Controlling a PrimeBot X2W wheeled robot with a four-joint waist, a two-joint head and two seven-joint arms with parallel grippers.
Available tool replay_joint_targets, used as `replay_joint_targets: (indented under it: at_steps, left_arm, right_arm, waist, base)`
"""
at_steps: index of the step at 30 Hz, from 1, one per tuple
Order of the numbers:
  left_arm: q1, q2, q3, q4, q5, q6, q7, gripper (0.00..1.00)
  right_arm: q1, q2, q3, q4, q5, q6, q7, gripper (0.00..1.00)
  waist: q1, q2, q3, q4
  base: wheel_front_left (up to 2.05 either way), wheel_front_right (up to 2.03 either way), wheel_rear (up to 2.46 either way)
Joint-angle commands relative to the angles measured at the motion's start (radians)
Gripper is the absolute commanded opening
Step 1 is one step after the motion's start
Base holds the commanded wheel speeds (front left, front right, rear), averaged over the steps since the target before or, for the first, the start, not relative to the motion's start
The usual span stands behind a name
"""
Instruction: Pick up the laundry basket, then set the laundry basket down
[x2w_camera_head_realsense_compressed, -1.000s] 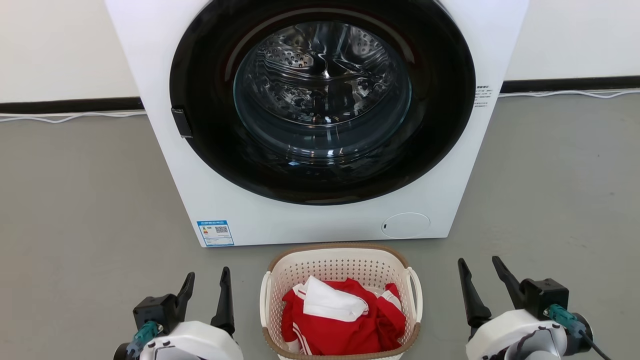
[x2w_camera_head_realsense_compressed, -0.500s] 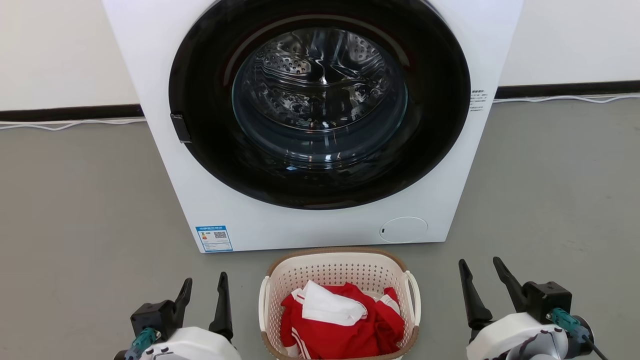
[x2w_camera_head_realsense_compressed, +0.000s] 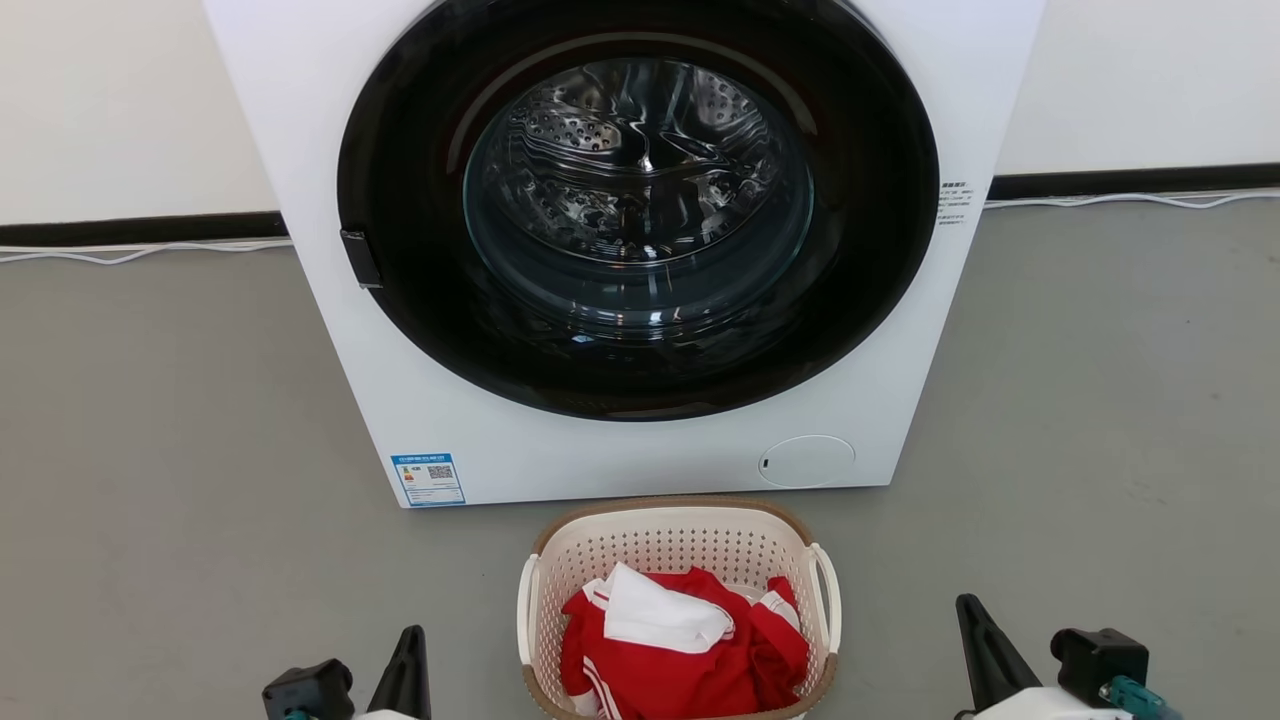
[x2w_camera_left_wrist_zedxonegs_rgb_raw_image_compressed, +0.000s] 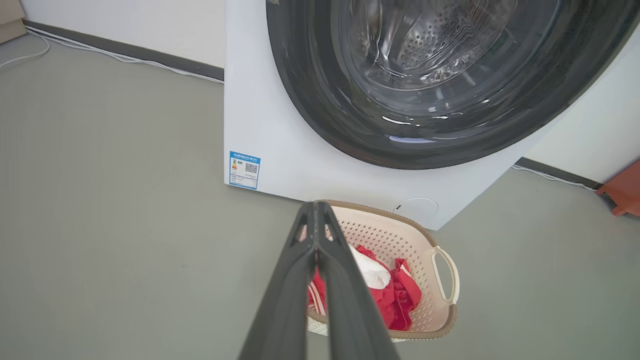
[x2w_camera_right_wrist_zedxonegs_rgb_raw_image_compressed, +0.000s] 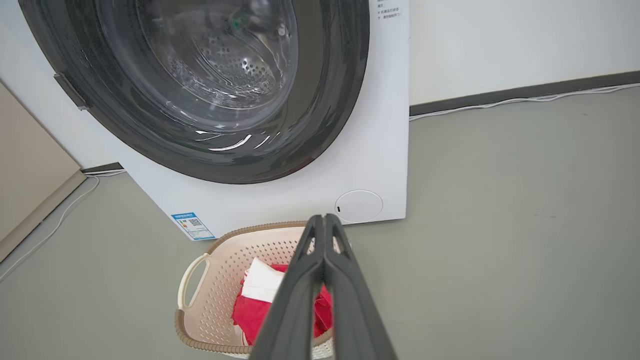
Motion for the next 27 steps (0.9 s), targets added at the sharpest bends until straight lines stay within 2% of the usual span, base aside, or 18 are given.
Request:
replay_joint_targets:
  at_steps: [1,5,27]
  left_arm:
    - [-0.037,0.002,0.012,-0.032,-0.03,-0.01,0.008,0.0]
    - [-0.039,0.003,0.018,-0.039,-0.071,-0.016,0.018,0.0]
    - [-0.051,0.006,0.059,-0.079,-0.293,-0.046,0.082,0.0]
  right_arm:
    - [-0.038,-0.002,-0.007,-0.034,0.032,0.0,0.009,0.0]
    - [-0.037,-0.002,-0.009,-0.046,0.08,0.001,0.018,0.0]
    - [-0.037,-0.003,-0.027,-0.105,0.34,0.002,0.079,0.0]
  waist:
    - [0.0015,-0.0001,0.001,0.001]
    - [-0.0002,-0.0001,0.004,0.002]
    - [-0.0003,-0.0001,0.014,0.009]
  base:
    - [0.0,0.0,0.0]
    - [0.0,0.0,0.0]
    - [0.0,0.0,0.0]
